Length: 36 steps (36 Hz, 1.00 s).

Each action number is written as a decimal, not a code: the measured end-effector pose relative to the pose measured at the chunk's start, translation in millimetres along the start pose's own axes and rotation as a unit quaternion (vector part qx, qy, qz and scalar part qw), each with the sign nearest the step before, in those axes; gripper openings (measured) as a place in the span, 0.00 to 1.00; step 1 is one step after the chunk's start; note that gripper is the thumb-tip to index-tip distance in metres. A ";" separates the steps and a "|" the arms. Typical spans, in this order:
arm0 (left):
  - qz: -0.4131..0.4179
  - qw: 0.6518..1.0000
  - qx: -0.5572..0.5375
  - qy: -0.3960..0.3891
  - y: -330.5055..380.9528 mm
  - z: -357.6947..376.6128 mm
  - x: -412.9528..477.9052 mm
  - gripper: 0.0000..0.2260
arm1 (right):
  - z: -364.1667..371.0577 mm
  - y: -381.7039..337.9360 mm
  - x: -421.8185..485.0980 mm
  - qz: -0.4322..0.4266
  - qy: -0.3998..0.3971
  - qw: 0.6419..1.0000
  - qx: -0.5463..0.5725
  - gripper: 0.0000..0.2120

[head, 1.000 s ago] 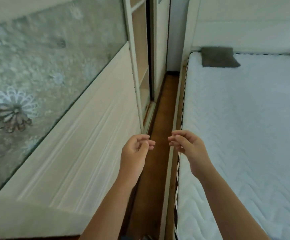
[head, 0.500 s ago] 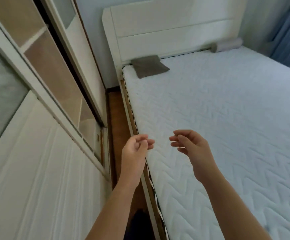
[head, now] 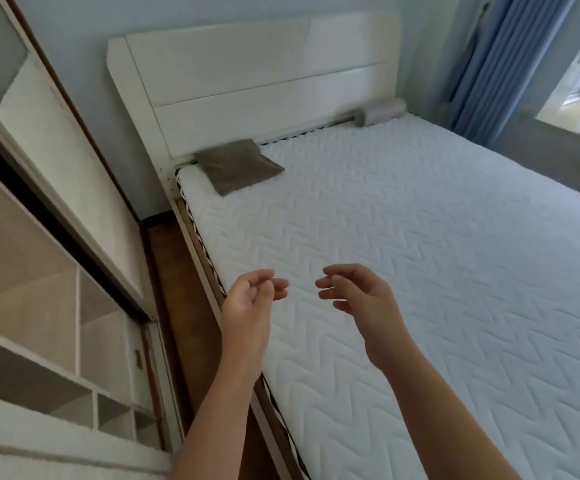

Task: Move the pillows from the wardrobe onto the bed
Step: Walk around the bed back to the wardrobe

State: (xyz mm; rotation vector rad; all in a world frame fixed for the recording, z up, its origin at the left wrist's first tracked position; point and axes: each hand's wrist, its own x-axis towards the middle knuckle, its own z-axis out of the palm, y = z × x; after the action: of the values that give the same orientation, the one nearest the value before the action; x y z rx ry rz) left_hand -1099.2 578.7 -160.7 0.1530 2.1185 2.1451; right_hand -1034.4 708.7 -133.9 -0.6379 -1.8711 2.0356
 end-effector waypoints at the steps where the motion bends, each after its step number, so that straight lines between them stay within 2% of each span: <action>1: 0.001 1.000 -0.002 -0.002 2.4 0.4 5.7 0.10 | 0.8 -1.4 3.8 0.001 0.005 1.000 0.002 0.07; 11: 0.005 1.000 0.000 -0.008 16.9 -11.6 25.8 0.09 | 20.5 -15.2 20.4 0.002 0.011 1.000 -0.006 0.07; 23: 0.001 0.997 0.010 0.077 2.6 -51.6 -10.9 0.09 | 43.6 -8.0 0.9 -0.005 -0.074 0.997 -0.005 0.08; 29: 0.007 0.990 0.051 0.132 -7.8 -75.1 -22.4 0.09 | 67.9 14.1 4.8 0.006 -0.116 0.993 0.013 0.09; 36: -0.067 0.984 0.064 0.154 -32.3 -106.2 7.9 0.08 | 101.6 38.4 36.6 0.049 -0.142 0.988 0.023 0.08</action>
State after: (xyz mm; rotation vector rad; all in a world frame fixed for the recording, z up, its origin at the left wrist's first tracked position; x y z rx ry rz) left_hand -1123.2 475.4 -194.5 -0.3233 2.3534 2.0664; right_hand -1114.9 636.1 -171.0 -0.4549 -1.9720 2.3307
